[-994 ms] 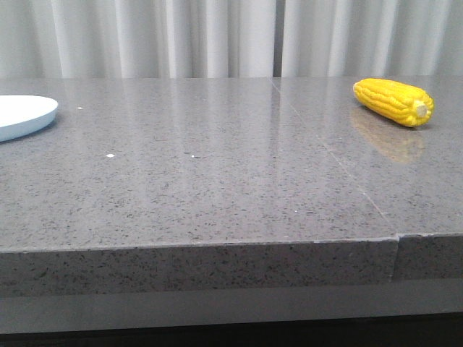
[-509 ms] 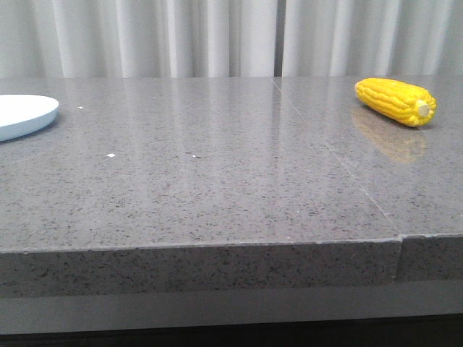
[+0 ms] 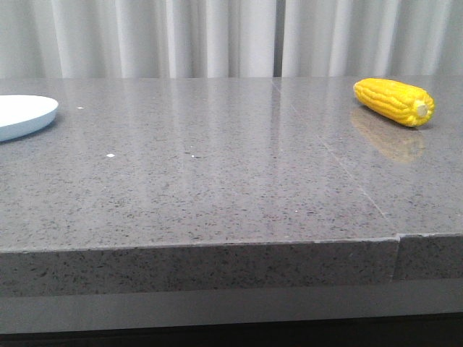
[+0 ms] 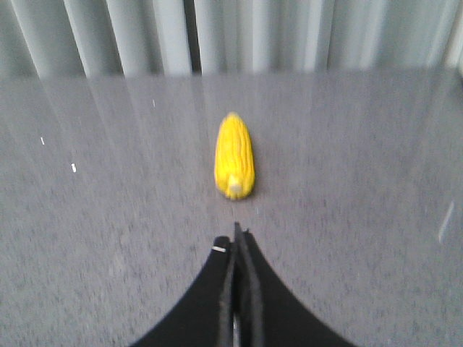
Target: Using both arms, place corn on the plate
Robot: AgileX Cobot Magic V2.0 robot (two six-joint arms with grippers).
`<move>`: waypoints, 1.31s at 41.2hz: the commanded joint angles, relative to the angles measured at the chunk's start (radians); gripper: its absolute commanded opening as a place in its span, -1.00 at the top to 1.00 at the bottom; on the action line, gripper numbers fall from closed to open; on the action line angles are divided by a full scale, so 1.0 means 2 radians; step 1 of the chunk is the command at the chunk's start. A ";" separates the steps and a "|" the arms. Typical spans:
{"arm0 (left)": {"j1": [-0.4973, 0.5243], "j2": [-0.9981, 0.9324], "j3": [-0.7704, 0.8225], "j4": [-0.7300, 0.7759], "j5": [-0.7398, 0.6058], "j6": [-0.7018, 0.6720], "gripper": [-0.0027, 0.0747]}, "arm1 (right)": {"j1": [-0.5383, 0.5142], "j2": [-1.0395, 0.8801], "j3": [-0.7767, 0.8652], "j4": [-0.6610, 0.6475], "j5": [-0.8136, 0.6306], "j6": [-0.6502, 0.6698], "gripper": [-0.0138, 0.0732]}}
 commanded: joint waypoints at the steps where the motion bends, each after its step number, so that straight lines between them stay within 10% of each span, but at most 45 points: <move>1: 0.001 0.027 -0.016 -0.005 -0.024 -0.005 0.98 | -0.003 0.040 -0.019 -0.006 -0.013 -0.003 0.96; 21: 0.001 0.065 -0.013 -0.008 -0.024 -0.005 0.91 | -0.003 0.100 -0.019 -0.014 -0.009 -0.006 0.77; 33: 0.001 0.074 -0.013 -0.008 -0.007 -0.005 -0.38 | -0.003 0.100 -0.019 -0.018 -0.009 -0.014 -0.46; 54: 0.001 0.241 -0.128 -0.010 0.123 -0.005 -0.40 | -0.003 0.100 -0.019 -0.018 -0.009 -0.014 -0.47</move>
